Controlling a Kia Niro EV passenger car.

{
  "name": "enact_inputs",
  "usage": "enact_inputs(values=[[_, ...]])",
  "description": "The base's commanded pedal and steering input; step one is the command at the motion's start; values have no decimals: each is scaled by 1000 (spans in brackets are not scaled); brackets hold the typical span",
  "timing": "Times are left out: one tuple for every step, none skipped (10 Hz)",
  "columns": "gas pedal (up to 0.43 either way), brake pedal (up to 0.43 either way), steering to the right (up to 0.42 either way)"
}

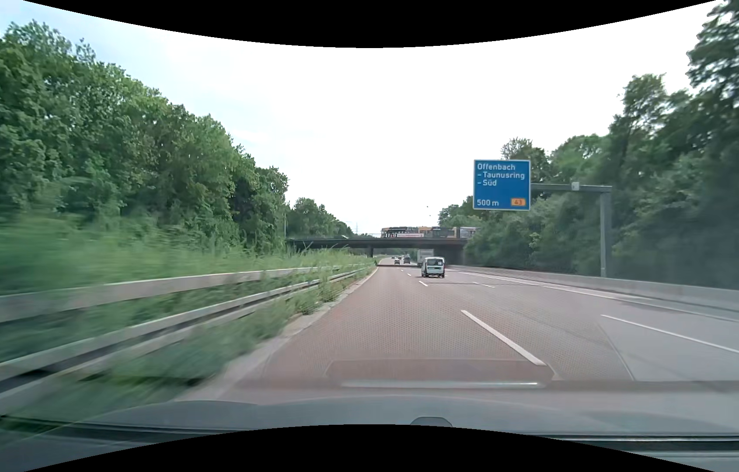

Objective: Follow the waypoints while adhering to traffic rules and regulations

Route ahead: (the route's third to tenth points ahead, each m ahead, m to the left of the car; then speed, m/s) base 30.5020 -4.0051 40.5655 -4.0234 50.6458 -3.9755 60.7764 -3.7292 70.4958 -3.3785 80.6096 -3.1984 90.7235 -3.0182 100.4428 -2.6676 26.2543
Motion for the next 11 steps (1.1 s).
enact_inputs(values=[[189,0,-7],[189,0,-6],[189,0,-6],[189,0,-7],[189,0,-6],[189,0,-6],[189,0,-6],[189,0,-6],[189,0,-5],[189,0,-5],[189,0,-4]])
